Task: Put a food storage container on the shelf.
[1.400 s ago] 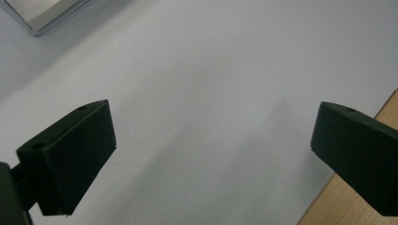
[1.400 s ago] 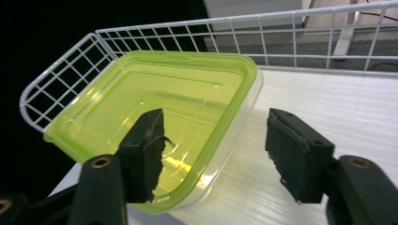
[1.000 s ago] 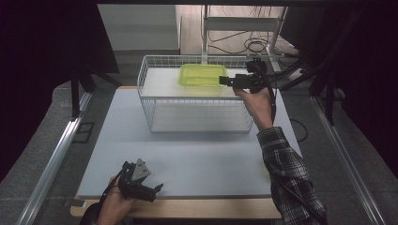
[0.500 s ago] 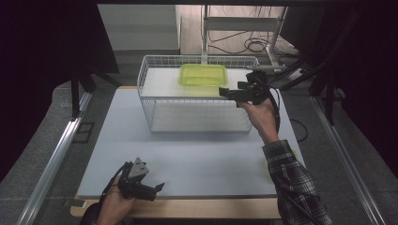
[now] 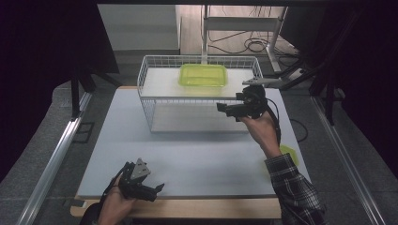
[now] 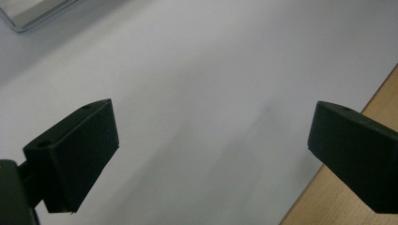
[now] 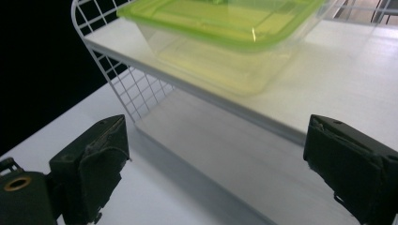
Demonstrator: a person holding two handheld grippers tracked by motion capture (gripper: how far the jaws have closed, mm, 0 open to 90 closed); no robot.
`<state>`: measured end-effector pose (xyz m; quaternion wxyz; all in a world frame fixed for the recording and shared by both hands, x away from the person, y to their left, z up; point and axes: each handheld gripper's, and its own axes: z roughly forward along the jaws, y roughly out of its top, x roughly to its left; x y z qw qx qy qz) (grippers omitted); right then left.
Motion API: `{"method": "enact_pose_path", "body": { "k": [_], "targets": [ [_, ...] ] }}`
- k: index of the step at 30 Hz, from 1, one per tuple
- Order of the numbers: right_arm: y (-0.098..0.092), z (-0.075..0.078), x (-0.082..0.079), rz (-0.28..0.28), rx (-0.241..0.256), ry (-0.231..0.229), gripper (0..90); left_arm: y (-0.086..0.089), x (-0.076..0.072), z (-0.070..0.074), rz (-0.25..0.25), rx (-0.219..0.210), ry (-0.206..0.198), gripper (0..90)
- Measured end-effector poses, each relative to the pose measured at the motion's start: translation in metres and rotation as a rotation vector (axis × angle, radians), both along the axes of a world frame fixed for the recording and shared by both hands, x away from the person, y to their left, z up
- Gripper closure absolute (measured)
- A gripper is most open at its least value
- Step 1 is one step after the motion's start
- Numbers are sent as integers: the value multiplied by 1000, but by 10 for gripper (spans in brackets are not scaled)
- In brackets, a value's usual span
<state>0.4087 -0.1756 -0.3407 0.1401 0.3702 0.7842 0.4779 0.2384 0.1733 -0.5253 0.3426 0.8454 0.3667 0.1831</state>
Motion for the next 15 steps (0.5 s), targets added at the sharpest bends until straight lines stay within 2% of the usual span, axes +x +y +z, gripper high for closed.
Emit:
{"method": "enact_pose_path", "body": {
  "k": [7,15],
  "targets": [
    [-8,-20,-13,14,3,21,58,0,0,0,-7,7,-24,14],
    [-15,-35,-28,21,-19,9,41,0,-1,0,-8,8,-42,9]
  ]
}}
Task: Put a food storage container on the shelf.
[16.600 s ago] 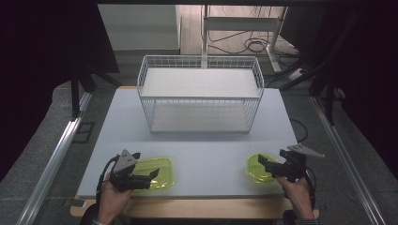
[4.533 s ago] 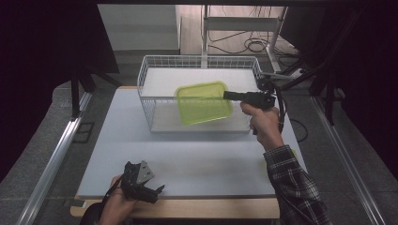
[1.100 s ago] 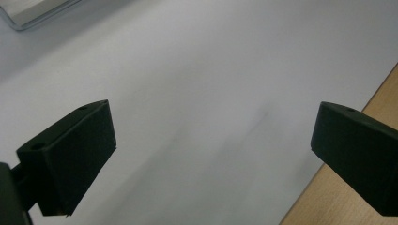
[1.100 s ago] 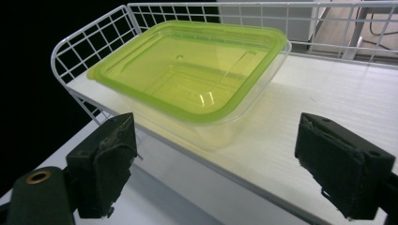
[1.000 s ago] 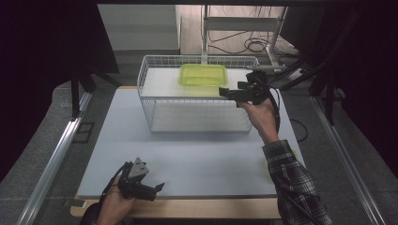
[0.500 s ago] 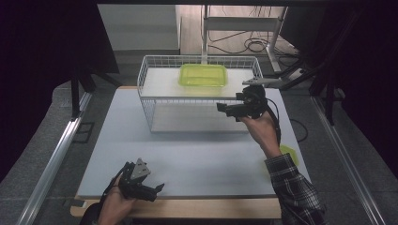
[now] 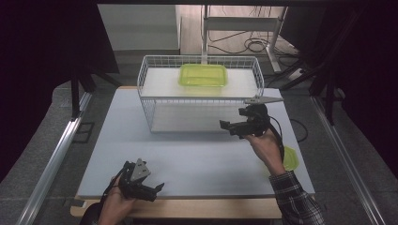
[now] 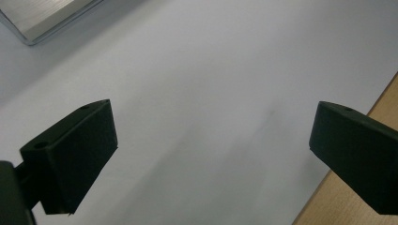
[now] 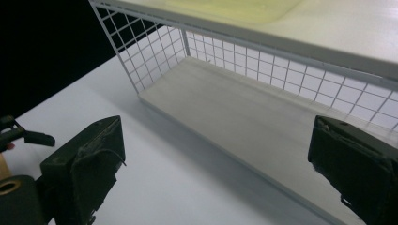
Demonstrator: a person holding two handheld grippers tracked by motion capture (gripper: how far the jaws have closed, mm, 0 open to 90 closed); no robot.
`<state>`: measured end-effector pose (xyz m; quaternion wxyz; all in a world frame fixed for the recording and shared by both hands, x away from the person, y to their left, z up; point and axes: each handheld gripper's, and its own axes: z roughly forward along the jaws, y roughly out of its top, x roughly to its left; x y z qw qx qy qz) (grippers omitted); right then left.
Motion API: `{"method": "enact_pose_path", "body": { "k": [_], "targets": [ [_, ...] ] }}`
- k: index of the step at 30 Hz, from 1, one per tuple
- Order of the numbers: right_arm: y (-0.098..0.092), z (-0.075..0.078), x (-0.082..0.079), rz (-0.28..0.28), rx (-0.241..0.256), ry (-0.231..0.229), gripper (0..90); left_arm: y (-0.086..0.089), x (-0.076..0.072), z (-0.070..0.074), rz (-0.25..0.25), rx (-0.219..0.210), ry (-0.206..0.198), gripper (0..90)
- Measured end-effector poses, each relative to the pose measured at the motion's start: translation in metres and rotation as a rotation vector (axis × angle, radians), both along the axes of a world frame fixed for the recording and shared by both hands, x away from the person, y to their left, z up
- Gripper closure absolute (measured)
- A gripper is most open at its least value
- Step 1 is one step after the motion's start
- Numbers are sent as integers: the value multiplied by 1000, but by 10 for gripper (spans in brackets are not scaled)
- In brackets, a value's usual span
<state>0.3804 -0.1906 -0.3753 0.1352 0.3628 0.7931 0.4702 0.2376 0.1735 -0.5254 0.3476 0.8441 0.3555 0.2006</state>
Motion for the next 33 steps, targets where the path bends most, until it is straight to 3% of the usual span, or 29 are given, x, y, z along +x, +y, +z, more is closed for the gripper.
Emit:
{"method": "enact_pose_path", "body": {
  "k": [16,27,33],
  "targets": [
    [-16,-34,-28,7,-20,-8,13,0,0,-1,-1,10,-7,6],
    [-24,-60,-48,-14,-66,-29,10,-1,0,-2,-6,26,-10,6],
    [-24,-75,-54,-4,-88,-8,9,-2,0,-3,-8,29,-10,5]
  ]
}}
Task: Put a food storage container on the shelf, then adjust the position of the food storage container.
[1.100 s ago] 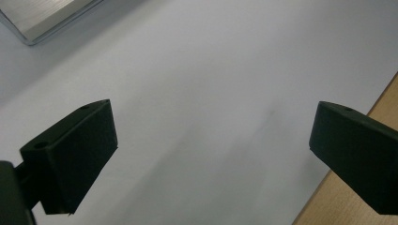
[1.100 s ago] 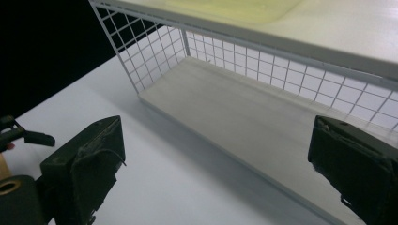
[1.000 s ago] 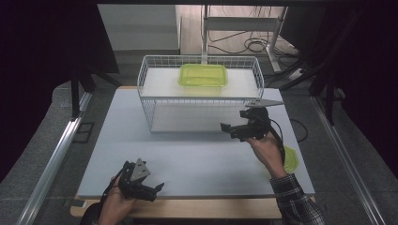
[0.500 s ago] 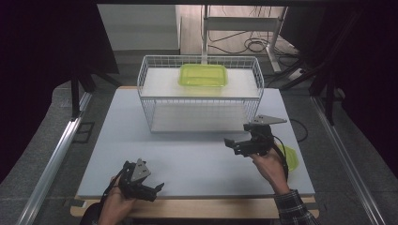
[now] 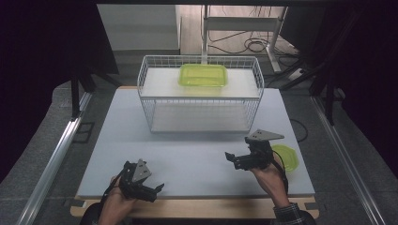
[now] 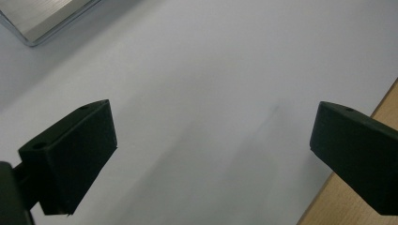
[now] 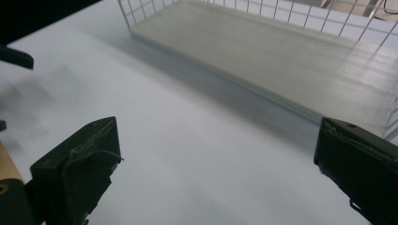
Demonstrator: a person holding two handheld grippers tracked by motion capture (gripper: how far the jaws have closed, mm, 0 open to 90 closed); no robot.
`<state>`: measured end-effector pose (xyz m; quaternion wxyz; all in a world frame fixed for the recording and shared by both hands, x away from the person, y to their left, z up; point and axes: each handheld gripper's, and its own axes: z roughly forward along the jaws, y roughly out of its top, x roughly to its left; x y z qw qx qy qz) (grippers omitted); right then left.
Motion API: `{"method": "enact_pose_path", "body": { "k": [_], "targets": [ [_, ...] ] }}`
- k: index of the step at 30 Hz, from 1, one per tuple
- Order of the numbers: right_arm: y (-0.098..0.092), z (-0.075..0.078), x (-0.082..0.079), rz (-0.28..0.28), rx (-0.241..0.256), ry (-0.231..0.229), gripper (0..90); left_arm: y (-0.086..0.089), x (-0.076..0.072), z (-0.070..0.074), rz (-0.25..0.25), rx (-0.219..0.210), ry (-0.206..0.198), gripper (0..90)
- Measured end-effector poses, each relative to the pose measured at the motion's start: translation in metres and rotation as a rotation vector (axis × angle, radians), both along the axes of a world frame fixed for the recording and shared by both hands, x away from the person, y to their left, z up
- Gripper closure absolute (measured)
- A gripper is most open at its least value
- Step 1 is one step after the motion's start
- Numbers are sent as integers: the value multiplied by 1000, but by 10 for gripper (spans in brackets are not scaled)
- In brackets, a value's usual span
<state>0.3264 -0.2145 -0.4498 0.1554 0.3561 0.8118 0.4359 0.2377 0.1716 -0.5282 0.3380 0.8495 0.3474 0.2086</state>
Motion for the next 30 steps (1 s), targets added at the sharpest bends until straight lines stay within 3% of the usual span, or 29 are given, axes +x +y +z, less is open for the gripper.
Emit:
{"method": "enact_pose_path", "body": {
  "k": [3,7,13,23,30],
  "targets": [
    [-1,-5,-4,-12,-31,-11,8,0,0,0,-2,6,-1,5],
    [-3,-12,-9,-12,-26,-8,7,0,0,0,-1,7,-4,5],
    [-3,-25,-15,-4,-24,15,9,-1,0,0,-6,17,-11,4],
    [-2,-47,-21,-21,-70,75,8,-1,0,-1,-5,32,-11,3],
    [-4,-48,-19,-37,-80,85,0,-1,0,-1,-7,34,-9,3]
  ]
}}
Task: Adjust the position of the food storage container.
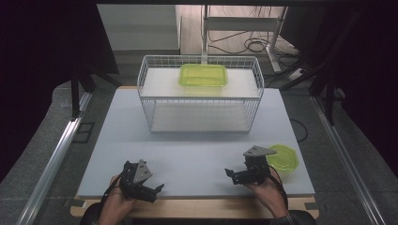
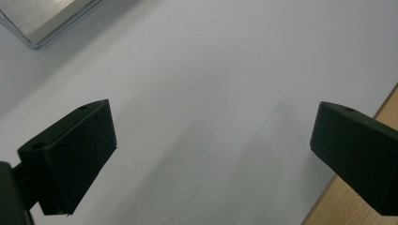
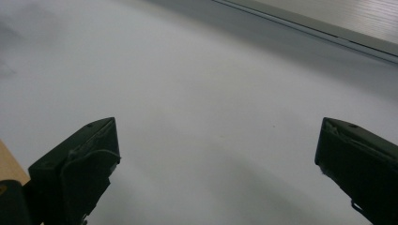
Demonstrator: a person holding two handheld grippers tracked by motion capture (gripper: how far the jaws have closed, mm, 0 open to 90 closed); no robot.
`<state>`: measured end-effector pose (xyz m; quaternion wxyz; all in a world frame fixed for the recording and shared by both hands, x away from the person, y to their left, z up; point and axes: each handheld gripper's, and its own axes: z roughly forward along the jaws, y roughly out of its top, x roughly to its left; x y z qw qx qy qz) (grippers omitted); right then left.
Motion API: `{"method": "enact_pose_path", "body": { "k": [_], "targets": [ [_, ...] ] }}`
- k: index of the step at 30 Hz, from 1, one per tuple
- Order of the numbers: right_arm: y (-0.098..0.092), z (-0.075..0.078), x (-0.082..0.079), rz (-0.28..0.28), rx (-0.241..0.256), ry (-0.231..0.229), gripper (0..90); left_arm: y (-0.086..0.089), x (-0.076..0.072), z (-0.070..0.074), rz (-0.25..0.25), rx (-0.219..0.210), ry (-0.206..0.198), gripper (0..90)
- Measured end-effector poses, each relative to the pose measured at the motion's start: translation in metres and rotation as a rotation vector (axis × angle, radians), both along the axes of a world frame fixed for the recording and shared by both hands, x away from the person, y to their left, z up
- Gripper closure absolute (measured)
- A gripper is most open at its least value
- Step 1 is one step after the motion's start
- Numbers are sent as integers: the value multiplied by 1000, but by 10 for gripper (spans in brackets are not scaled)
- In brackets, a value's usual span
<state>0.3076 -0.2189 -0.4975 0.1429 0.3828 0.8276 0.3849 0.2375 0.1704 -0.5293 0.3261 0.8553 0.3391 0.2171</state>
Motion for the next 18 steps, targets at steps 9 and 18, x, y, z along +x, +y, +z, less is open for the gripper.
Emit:
{"method": "enact_pose_path", "body": {
  "k": [9,18],
  "targets": [
    [-17,20,4,-57,6,-36,89,-1,0,0,-2,7,2,3],
    [-57,41,11,-175,34,-54,428,-1,0,-1,-3,15,5,3]
  ]
}}
